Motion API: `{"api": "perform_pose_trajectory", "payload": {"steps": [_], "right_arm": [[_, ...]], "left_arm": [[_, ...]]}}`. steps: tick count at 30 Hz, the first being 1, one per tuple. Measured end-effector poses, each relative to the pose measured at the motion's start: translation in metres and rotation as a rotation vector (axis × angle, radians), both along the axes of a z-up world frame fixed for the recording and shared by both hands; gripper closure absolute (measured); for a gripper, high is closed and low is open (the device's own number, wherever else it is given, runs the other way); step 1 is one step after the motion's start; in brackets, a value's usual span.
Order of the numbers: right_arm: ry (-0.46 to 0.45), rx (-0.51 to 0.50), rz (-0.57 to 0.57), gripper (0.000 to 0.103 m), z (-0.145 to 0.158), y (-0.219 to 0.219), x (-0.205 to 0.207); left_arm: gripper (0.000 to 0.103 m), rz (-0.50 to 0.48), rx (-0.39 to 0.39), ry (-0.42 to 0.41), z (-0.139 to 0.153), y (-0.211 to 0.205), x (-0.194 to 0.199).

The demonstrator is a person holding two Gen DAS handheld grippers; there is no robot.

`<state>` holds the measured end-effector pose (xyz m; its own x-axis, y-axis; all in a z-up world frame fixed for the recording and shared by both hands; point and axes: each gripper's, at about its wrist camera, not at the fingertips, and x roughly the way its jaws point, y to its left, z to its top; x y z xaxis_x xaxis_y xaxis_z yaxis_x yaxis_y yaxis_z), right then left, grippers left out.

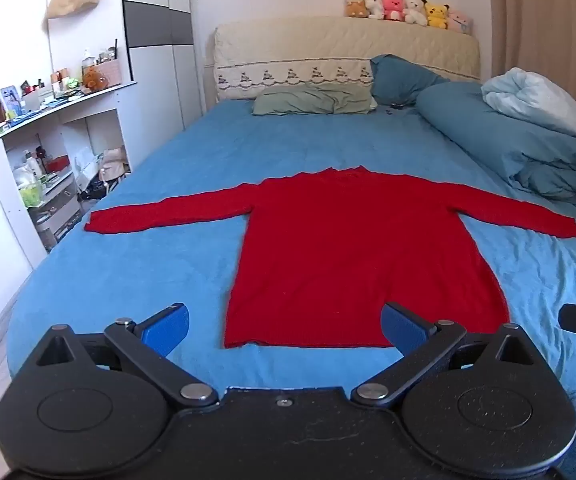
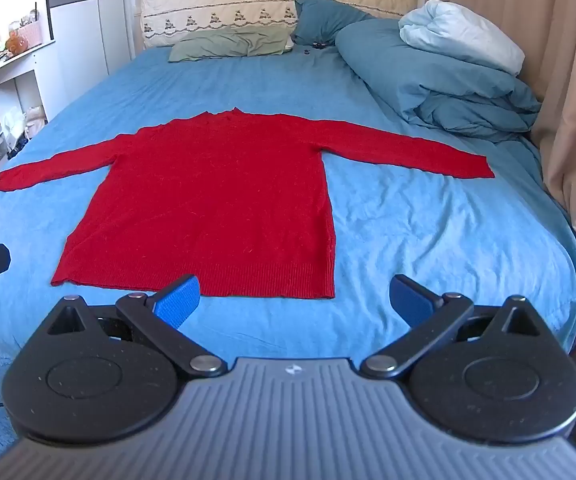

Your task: Fold small clothes

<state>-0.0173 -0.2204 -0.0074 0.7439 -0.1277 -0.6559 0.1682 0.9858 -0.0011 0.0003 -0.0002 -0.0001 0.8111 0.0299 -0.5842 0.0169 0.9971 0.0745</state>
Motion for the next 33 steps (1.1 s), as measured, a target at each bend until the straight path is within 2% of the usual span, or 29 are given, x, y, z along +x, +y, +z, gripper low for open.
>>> {"api": "perform_pose_trajectory", "payload": {"steps": [33], "right_arm": [[-0.003,0.012,0.002,0.000,-0.0023,-0.0018,0.0030]], "left_arm": [[0.000,0.028,0.008,-0.022,0.0019,-0.0065,-0.0021]]}}
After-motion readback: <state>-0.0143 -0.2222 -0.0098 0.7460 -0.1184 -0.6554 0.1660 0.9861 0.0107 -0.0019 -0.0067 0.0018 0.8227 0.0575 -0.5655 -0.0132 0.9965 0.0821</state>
